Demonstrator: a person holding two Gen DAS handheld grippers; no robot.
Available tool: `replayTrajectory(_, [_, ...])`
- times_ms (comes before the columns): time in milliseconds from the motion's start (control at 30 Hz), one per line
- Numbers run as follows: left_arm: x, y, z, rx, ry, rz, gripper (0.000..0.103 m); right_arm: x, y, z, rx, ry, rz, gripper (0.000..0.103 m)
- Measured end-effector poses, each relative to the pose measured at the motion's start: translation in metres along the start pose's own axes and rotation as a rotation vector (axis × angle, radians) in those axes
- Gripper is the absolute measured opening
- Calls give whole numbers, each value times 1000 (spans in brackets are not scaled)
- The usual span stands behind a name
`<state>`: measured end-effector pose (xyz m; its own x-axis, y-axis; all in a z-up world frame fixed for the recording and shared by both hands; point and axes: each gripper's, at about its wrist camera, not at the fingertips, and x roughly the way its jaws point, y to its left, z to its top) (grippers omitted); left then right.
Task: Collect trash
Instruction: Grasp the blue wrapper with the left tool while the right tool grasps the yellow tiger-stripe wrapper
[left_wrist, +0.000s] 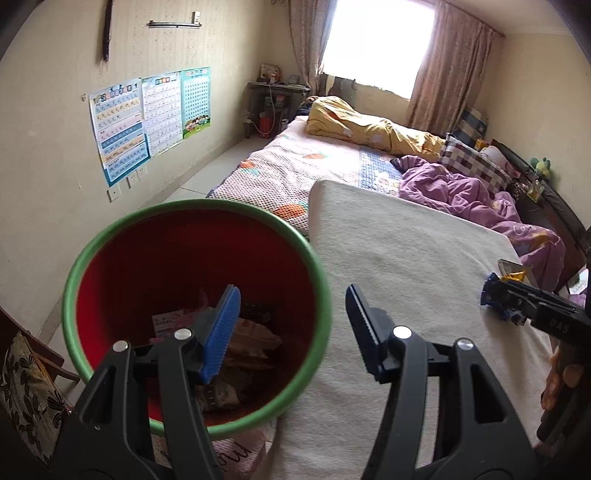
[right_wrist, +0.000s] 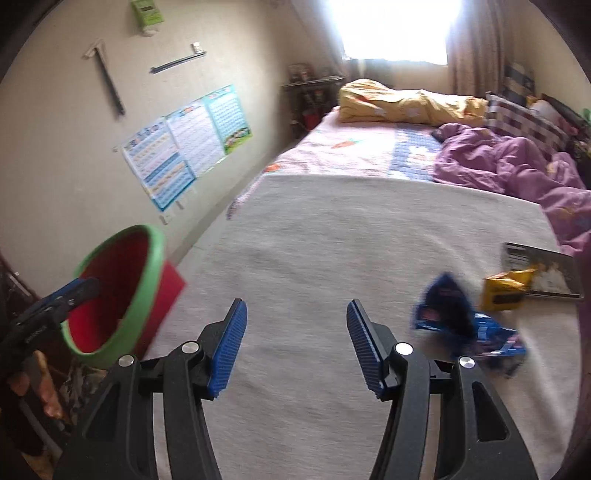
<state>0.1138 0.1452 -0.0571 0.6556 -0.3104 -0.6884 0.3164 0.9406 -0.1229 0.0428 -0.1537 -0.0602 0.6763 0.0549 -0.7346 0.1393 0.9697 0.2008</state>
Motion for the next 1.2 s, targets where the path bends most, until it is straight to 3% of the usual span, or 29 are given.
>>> replayTrajectory(200, [17, -59, -10, 21, 63, -84, 60, -18, -109, -12, 157, -9, -127, 56])
replayTrajectory(433, [39, -142, -25, 35, 157, -227, 61, 1, -181, 1, 204, 27, -122, 56])
replayTrajectory(567, [43, -177, -33, 66, 179, -238, 63, 26, -187, 6, 129, 77, -129, 54])
replayTrajectory(600, [44, -183, -35, 69, 187, -237, 63, 34, -188, 6, 111, 100, -116, 44])
replayTrajectory(700, [47, -195, -39, 71, 204, -225, 63, 37, -184, 2, 49, 110, -80, 30])
replayTrajectory(867, [56, -203, -38, 38, 227, -217, 63, 18, -192, -20, 97, 132, 38, 26])
replayTrajectory(1033, [67, -218, -34, 20, 237, -236, 64, 0, -188, -52, 217, 197, 236, 25])
replayTrajectory(1200, [82, -239, -39, 50, 268, -255, 64, -25, -185, -69, 245, 172, 234, 25])
